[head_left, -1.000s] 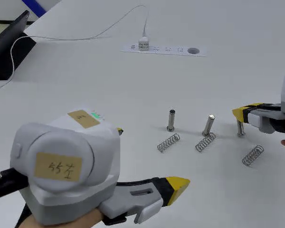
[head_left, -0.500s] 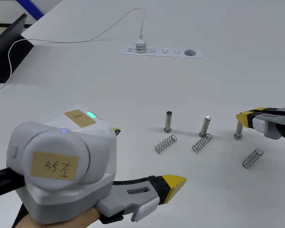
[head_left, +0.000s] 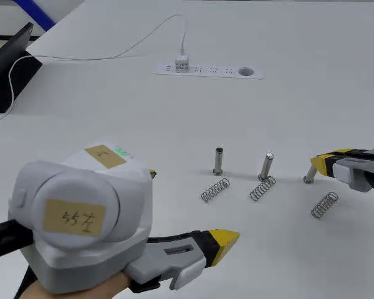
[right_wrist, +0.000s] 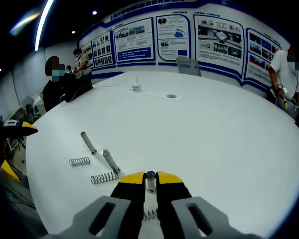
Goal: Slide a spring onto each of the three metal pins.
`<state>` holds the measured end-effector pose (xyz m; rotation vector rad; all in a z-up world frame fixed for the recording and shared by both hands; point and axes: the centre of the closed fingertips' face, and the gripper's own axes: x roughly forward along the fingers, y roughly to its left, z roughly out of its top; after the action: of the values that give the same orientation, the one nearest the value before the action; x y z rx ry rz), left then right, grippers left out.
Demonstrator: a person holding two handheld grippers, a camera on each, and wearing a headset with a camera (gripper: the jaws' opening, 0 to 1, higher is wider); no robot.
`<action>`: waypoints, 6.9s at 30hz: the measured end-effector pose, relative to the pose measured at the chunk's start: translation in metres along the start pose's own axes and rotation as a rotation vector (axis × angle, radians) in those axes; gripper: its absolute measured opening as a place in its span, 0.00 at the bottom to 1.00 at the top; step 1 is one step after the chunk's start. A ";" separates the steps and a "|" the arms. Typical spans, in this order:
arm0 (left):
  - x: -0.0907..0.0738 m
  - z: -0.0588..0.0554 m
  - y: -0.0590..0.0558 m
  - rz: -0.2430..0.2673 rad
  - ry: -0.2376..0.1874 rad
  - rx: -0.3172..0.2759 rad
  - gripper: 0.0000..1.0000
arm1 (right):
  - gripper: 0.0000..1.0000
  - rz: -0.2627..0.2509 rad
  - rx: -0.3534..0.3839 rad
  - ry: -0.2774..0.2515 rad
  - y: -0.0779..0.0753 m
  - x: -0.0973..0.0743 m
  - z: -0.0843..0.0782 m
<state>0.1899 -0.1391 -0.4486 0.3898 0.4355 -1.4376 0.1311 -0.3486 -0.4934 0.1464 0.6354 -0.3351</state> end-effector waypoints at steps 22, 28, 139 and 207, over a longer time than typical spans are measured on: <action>0.012 -0.008 0.016 0.004 0.037 0.028 0.72 | 0.30 0.046 -0.003 -0.103 0.016 -0.022 0.021; 0.022 -0.011 0.019 -0.014 0.056 0.057 0.66 | 0.38 0.088 -0.020 -0.136 0.026 -0.031 0.024; 0.035 0.045 -0.054 -0.414 -0.239 0.038 0.10 | 0.47 0.432 0.290 -0.328 0.114 -0.085 0.040; 0.025 0.019 -0.028 -0.225 -0.180 0.147 0.39 | 0.11 0.460 0.010 -0.412 0.156 -0.054 0.074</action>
<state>0.1647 -0.1732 -0.4451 0.3329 0.2340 -1.7143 0.1859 -0.2053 -0.3970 0.2201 0.1803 0.0788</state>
